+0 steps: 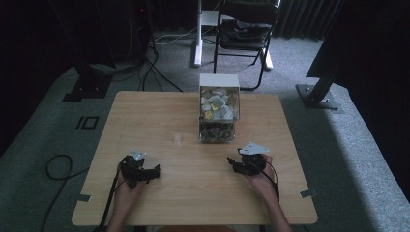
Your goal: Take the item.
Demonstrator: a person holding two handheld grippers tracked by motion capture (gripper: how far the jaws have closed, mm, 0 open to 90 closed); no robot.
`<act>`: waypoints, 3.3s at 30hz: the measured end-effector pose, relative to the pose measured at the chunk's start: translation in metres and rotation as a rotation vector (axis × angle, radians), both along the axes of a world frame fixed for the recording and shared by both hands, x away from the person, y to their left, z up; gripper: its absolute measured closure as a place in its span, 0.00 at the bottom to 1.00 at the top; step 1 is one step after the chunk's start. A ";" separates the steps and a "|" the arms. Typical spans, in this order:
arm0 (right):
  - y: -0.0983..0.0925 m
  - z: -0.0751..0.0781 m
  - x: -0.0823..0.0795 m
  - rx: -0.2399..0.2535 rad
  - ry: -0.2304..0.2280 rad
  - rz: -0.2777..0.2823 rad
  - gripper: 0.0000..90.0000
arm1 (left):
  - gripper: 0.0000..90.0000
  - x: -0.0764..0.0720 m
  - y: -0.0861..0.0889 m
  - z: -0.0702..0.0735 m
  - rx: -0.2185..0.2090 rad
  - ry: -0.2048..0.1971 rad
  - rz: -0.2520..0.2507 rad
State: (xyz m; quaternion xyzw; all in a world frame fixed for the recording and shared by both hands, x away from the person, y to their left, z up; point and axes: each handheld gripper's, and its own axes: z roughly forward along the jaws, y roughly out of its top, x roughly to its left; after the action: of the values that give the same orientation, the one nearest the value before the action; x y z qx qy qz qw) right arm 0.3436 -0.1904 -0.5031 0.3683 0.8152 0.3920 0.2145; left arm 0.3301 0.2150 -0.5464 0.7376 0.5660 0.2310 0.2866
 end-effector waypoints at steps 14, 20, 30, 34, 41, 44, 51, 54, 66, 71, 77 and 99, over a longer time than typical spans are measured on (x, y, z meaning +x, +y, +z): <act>0.007 0.007 0.003 0.024 -0.030 0.018 0.53 | 0.01 0.000 0.000 0.000 0.002 0.002 0.002; 0.011 0.006 0.004 0.023 -0.030 0.025 0.55 | 0.01 0.000 0.000 0.000 0.001 0.002 0.002; 0.020 0.012 0.010 0.034 -0.040 0.036 0.56 | 0.01 0.000 0.000 0.000 0.001 0.002 0.002; 0.024 0.012 0.012 0.032 -0.043 0.041 0.56 | 0.01 0.000 0.000 0.000 0.001 0.002 0.002; 0.026 0.010 0.016 0.044 -0.044 0.047 0.56 | 0.01 0.000 0.000 0.000 0.001 0.002 0.002; 0.026 0.011 0.017 0.051 -0.048 0.053 0.56 | 0.01 0.000 0.000 0.000 0.001 0.002 0.002; 0.032 0.015 0.021 0.042 -0.053 0.058 0.55 | 0.01 0.000 0.000 0.000 0.001 0.002 0.002; 0.034 0.017 0.023 0.040 -0.056 0.060 0.54 | 0.01 0.000 0.000 0.000 0.001 0.002 0.002; 0.041 0.019 0.030 0.030 -0.075 0.082 0.53 | 0.01 0.000 0.000 0.000 0.001 0.002 0.002; 0.042 0.018 0.035 0.029 -0.076 0.091 0.53 | 0.01 0.000 0.000 0.000 0.001 0.002 0.002; 0.044 0.016 0.038 0.032 -0.078 0.093 0.53 | 0.01 0.000 0.000 0.000 0.001 0.002 0.002; 0.052 0.009 0.056 -0.011 -0.066 0.118 0.53 | 0.01 0.000 0.000 0.000 0.001 0.002 0.002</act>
State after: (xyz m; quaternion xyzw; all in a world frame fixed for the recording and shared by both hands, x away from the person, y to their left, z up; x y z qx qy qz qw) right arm 0.3997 -0.1380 -0.4938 0.3054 0.8302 0.4113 0.2198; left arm 0.3300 0.2148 -0.5462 0.7377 0.5667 0.2308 0.2853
